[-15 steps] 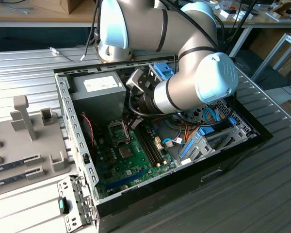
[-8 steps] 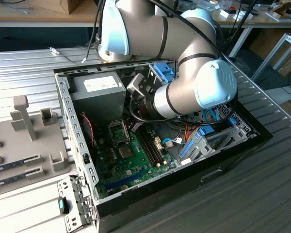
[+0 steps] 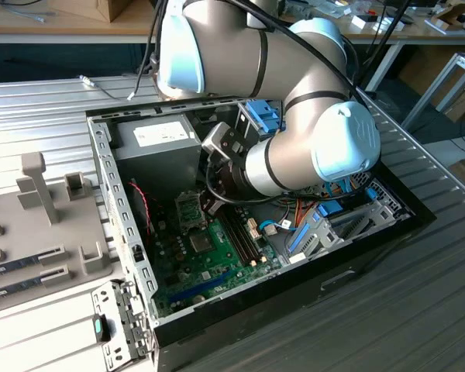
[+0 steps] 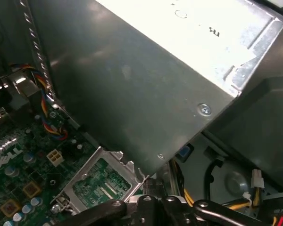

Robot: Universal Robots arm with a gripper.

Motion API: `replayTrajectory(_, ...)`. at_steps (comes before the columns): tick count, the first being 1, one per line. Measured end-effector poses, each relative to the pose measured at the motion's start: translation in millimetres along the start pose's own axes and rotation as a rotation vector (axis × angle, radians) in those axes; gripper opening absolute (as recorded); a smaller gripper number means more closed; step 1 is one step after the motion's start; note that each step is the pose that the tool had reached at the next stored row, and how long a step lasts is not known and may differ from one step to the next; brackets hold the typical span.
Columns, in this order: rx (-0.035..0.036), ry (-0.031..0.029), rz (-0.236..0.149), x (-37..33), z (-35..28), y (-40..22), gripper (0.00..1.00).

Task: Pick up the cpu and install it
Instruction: 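Close the cpu cover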

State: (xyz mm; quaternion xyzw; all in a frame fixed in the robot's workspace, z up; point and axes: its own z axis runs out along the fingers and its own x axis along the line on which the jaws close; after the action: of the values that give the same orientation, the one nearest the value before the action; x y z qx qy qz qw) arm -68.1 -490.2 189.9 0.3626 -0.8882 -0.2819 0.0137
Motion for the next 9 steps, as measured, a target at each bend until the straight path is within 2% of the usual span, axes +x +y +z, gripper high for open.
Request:
replayTrajectory(4, -0.0001, -0.0016, -0.001, 4.9, -2.6, -2.0, 0.11)
replayTrajectory(9, -0.0033, -0.0052, -0.003, 6.6, -4.6, -1.7, 0.11)
